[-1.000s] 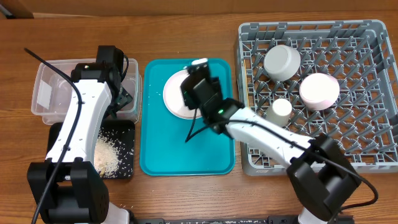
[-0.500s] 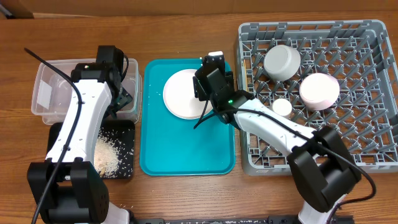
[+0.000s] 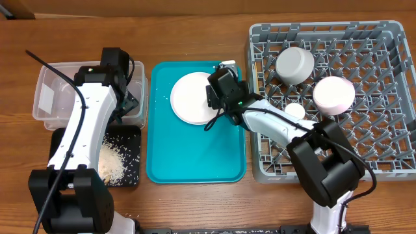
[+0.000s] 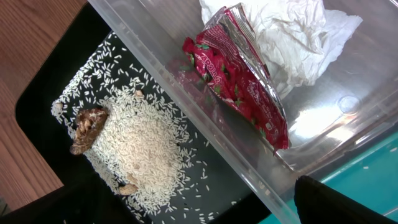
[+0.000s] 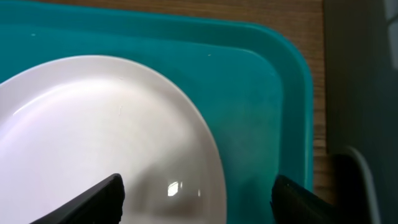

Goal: Sort waste into correct bins and load items into the dishwasher
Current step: 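Push the white plate's edge and grasp its rim with the right gripper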

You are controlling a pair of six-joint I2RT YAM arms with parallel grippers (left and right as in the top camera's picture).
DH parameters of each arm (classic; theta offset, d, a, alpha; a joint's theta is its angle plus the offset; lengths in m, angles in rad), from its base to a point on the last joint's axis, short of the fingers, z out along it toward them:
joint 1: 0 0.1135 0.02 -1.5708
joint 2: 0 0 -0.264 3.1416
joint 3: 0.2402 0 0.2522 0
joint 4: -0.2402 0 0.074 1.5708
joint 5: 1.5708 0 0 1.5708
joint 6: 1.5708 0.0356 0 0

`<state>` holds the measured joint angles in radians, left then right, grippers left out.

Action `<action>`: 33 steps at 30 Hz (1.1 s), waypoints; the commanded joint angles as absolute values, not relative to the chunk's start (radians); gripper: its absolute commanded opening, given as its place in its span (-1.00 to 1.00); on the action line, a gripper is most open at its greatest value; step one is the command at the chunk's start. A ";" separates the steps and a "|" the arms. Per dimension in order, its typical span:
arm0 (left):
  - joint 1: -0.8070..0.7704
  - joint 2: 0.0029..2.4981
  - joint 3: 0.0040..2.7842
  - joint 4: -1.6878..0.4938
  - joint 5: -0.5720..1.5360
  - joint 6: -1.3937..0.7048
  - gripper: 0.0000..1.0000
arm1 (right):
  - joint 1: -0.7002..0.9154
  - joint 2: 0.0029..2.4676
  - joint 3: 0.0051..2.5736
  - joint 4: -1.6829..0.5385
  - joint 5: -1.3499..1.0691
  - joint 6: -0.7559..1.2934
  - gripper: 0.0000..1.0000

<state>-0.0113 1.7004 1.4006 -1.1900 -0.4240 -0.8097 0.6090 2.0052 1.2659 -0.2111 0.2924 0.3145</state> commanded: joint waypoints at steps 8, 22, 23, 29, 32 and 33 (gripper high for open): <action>-0.014 1.710 1.414 -1.192 -0.444 -0.816 1.00 | 0.609 2.017 1.263 -0.233 0.248 0.323 0.15; -0.014 1.710 1.414 -1.192 -0.444 -0.816 1.00 | 0.609 2.017 1.263 -0.283 0.237 0.323 -0.24; -0.014 1.710 1.414 -1.192 -0.444 -0.816 1.00 | 0.609 2.017 1.263 -0.283 0.237 0.323 -0.24; -0.014 1.710 1.414 -1.192 -0.444 -0.816 1.00 | 0.609 2.017 1.263 -0.300 0.224 0.323 -0.25; -0.014 1.710 1.414 -1.192 -0.444 -0.816 1.00 | 0.610 2.017 1.263 -0.326 0.188 0.323 -0.25; -0.014 1.710 1.414 -1.192 -0.444 -0.816 1.00 | 0.610 2.017 1.263 -0.334 0.171 0.323 -0.25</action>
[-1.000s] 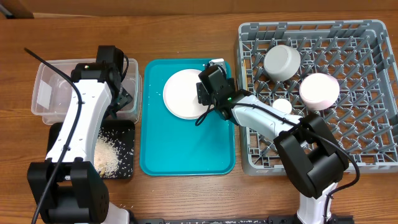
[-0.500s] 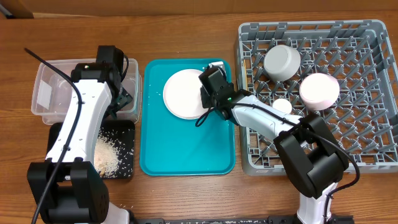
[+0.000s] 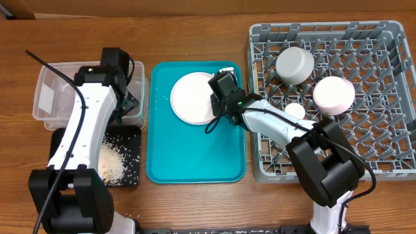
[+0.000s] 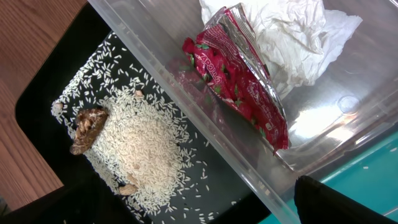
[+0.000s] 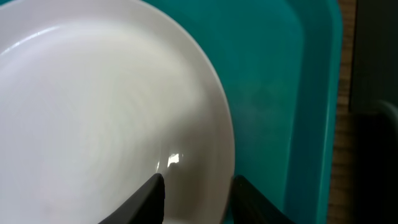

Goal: Sort waste into correct bins and load items into the dishwasher
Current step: 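Push the white plate's edge and grasp its rim with the right gripper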

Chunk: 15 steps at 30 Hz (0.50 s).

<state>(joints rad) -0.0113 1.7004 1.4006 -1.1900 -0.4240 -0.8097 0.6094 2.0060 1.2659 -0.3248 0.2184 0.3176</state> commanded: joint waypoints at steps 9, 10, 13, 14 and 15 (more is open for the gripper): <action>-0.014 1.710 1.414 -1.192 -0.444 -0.816 1.00 | 0.612 2.017 1.263 -0.384 -0.093 0.323 -0.12; -0.014 1.710 1.414 -1.192 -0.444 -0.816 1.00 | 0.614 2.017 1.263 -0.392 -0.126 0.323 -0.12; -0.014 1.710 1.414 -1.192 -0.444 -0.816 1.00 | 0.628 2.017 1.263 -0.423 -0.173 0.323 -0.11; -0.014 1.710 1.414 -1.192 -0.444 -0.816 1.00 | 0.631 2.017 1.263 -0.432 -0.174 0.323 -0.12; -0.014 1.710 1.414 -1.192 -0.444 -0.816 1.00 | 0.635 2.017 1.263 -0.439 -0.174 0.323 -0.12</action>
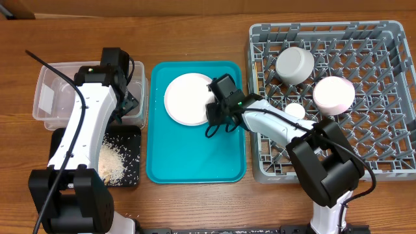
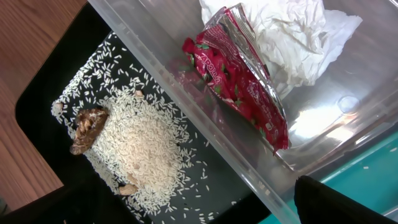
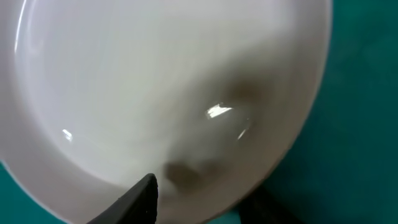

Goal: Sort waste into correct bins and load items into the dishwasher
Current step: 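Push the white plate's edge and grasp its rim with the right gripper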

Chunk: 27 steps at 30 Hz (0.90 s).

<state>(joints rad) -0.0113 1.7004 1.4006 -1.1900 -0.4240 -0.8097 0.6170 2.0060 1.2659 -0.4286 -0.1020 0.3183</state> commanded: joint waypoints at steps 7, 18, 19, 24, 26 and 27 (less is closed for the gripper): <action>-0.014 1.710 1.414 -1.192 -0.444 -0.816 1.00 | 0.646 2.016 1.274 -0.477 -0.106 0.379 -0.31; -0.014 1.710 1.414 -1.192 -0.444 -0.816 1.00 | 0.646 2.016 1.300 -0.387 0.124 0.397 -0.21; -0.014 1.710 1.414 -1.192 -0.444 -0.816 1.00 | 0.646 2.016 1.300 -0.376 0.132 0.397 -0.21; -0.014 1.710 1.414 -1.192 -0.444 -0.816 1.00 | 0.646 2.017 1.296 -0.338 0.134 0.397 -0.30; -0.014 1.710 1.414 -1.192 -0.444 -0.816 1.00 | 0.646 2.022 1.296 -0.334 0.134 0.397 -0.30; -0.014 1.710 1.414 -1.192 -0.444 -0.816 1.00 | 0.646 2.027 1.296 -0.334 0.134 0.397 -0.30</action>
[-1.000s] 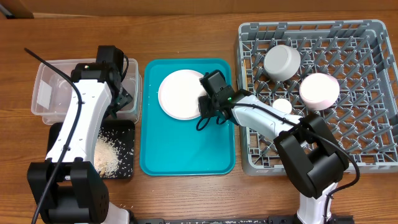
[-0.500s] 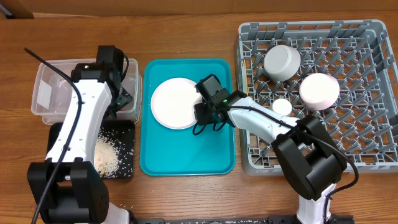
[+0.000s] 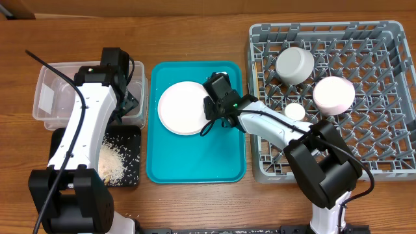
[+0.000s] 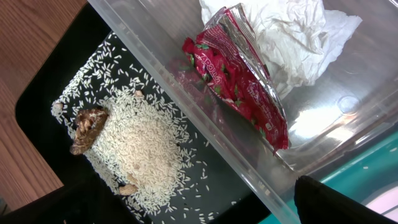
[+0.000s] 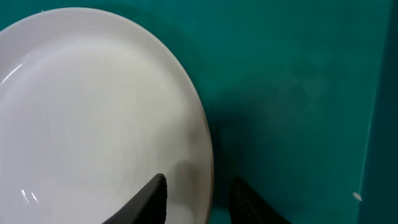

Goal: Sort waste into correct bins and load items into the dishwasher
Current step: 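Push the white plate's edge and grasp its rim with the right gripper, then lift the white plate with the right gripper and carry it to the rack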

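A white plate point(image 3: 182, 108) lies on the teal tray point(image 3: 195, 162), left of its middle. My right gripper point(image 3: 212, 110) is at the plate's right edge. In the right wrist view the plate point(image 5: 93, 112) fills the left side, and the gripper point(image 5: 198, 202) has one finger over the plate and one over the tray, shut on the rim. My left gripper point(image 3: 127, 104) hangs open above the clear bin point(image 3: 49, 97), holding nothing. The grey dishwasher rack point(image 3: 383, 136) stands to the right.
The clear bin holds a red wrapper point(image 4: 239, 87) and crumpled tissue point(image 4: 292, 37). A black bin point(image 3: 130, 175) below it holds rice point(image 4: 140, 140) and food scraps. In the rack sit a grey bowl point(image 3: 294, 64), a pink bowl point(image 3: 333, 94) and a small white cup point(image 3: 296, 112).
The plate and my right gripper have shifted left and a little toward the tray's front. The plate looks flat again in the right wrist view. My left arm has not moved.
My right gripper stood wide open over the plate's right edge near the tray's back right. It then narrowed round the rim. The plate has since moved leftward with the gripper in two steps. My left arm stayed still over the bins throughout.
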You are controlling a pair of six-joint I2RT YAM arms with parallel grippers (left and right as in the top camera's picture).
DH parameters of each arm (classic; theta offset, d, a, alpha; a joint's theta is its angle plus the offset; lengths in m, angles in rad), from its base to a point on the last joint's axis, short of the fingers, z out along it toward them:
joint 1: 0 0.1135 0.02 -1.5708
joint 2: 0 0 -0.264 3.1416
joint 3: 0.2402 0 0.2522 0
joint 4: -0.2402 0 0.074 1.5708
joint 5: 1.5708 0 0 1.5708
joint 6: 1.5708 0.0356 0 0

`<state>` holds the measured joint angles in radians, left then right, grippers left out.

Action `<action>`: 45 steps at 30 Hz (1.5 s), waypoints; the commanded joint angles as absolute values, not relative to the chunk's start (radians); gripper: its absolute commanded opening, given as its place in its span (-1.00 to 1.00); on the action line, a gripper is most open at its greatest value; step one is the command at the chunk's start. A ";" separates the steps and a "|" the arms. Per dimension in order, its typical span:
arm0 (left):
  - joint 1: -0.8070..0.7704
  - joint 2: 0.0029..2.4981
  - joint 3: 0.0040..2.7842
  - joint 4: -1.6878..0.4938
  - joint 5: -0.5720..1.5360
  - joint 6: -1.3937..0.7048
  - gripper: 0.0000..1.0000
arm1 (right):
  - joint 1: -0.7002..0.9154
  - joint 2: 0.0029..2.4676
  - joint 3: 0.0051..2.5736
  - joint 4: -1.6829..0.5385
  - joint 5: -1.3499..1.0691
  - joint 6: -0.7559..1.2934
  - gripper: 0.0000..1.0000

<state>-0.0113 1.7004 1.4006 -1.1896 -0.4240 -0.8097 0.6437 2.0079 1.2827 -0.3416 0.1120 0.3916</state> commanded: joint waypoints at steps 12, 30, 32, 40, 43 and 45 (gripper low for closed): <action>-0.014 1.710 1.414 -1.192 -0.444 -0.816 1.00 | 0.646 2.069 1.296 -0.319 0.135 0.397 -0.42; -0.014 1.710 1.414 -1.192 -0.444 -0.816 1.00 | 0.646 1.818 1.305 -0.294 0.363 0.159 -0.92; -0.014 1.710 1.414 -1.192 -0.444 -0.816 1.00 | 0.646 1.766 1.305 -0.297 0.395 0.116 -0.92; -0.014 1.710 1.414 -1.192 -0.444 -0.816 1.00 | 0.627 1.588 1.305 -0.247 0.766 -0.113 -0.92; -0.014 1.710 1.414 -1.192 -0.444 -0.816 1.00 | 0.612 1.562 1.305 -0.237 0.935 -0.246 -0.92; -0.014 1.710 1.414 -1.192 -0.444 -0.816 1.00 | 0.598 1.562 1.305 -0.236 1.063 -0.307 -0.92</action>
